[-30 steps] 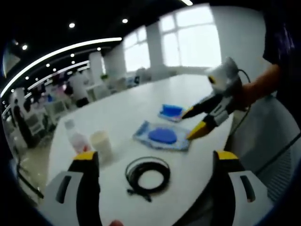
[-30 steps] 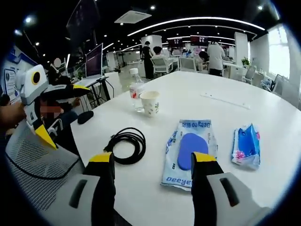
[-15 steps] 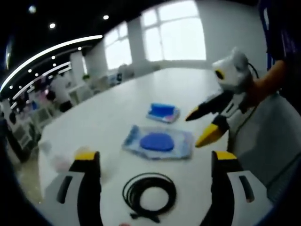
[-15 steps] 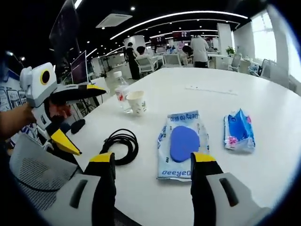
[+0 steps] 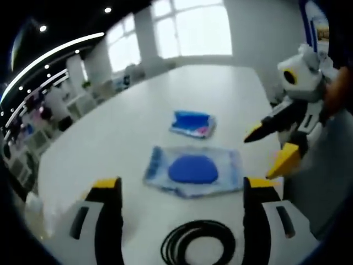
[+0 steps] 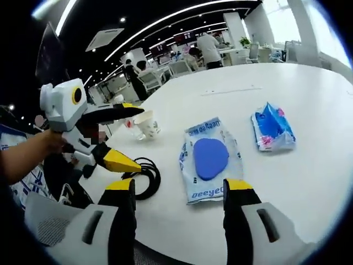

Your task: Arrange the tabletop items into an orderly group along one side of the table until the central work area is clear of visible clutter.

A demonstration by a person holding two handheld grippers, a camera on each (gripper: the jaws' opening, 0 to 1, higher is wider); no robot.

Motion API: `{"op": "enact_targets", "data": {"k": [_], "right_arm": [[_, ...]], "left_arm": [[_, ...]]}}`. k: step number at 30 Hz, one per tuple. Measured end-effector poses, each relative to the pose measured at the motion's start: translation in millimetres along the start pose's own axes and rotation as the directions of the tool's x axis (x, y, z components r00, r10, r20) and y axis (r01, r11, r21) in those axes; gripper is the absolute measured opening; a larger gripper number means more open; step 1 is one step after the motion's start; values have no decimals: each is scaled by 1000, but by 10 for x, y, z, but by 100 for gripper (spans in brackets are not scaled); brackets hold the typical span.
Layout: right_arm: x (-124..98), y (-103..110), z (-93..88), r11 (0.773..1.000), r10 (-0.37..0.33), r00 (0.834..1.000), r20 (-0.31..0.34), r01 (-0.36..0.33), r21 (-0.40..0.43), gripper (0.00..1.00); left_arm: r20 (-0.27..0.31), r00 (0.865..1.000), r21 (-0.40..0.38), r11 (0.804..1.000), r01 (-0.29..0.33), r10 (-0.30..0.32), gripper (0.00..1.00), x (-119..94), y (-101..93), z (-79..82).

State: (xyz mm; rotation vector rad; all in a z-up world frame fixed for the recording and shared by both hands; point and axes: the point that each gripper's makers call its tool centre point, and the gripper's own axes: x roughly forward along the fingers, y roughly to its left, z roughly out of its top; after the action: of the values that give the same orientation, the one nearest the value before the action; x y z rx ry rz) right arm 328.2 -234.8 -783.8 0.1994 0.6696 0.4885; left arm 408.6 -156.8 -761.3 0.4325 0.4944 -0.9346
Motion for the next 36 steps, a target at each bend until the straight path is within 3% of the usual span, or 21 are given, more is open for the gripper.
{"op": "enact_targets", "data": {"k": [6, 12, 14, 17, 21, 25, 27, 29, 34, 36], "right_arm": [[-25, 4, -39, 991, -11, 1000, 2, 10, 132, 65], [-8, -55, -100, 979, -31, 1000, -6, 32, 202, 64], [-3, -78, -118, 974, -38, 999, -12, 40, 224, 64], [9, -105, -155, 959, -43, 999, -22, 48, 281, 63], [36, -124, -238, 940, -53, 997, -50, 67, 336, 63], [119, -159, -320, 907, -73, 994, -84, 101, 410, 64], [146, -165, -322, 902, -72, 994, -83, 100, 419, 63], [157, -179, -326, 902, -85, 993, -86, 114, 416, 63], [203, -217, -396, 862, -98, 989, -110, 140, 488, 60], [222, -233, -412, 856, -108, 988, -112, 150, 495, 60]], "left_arm": [[-53, 998, 8, 999, 33, -32, 84, 283, 151, 0], [-94, 994, -10, 998, 59, -59, 81, 485, 231, -18], [-132, 989, -2, 998, 64, -64, 80, 542, 253, -64], [-187, 980, 10, 998, 67, -64, 78, 640, 303, -139], [-212, 974, 9, 996, 88, -84, 76, 755, 321, -167], [-280, 956, -6, 996, 94, -92, 71, 898, 388, -292], [-313, 945, -19, 996, 92, -93, 69, 935, 409, -335], [-326, 941, -10, 996, 89, -87, 65, 980, 442, -334], [-339, 936, -34, 996, 87, -94, 61, 1059, 496, -319], [-347, 933, -48, 995, 90, -101, 58, 1099, 512, -345]]}}
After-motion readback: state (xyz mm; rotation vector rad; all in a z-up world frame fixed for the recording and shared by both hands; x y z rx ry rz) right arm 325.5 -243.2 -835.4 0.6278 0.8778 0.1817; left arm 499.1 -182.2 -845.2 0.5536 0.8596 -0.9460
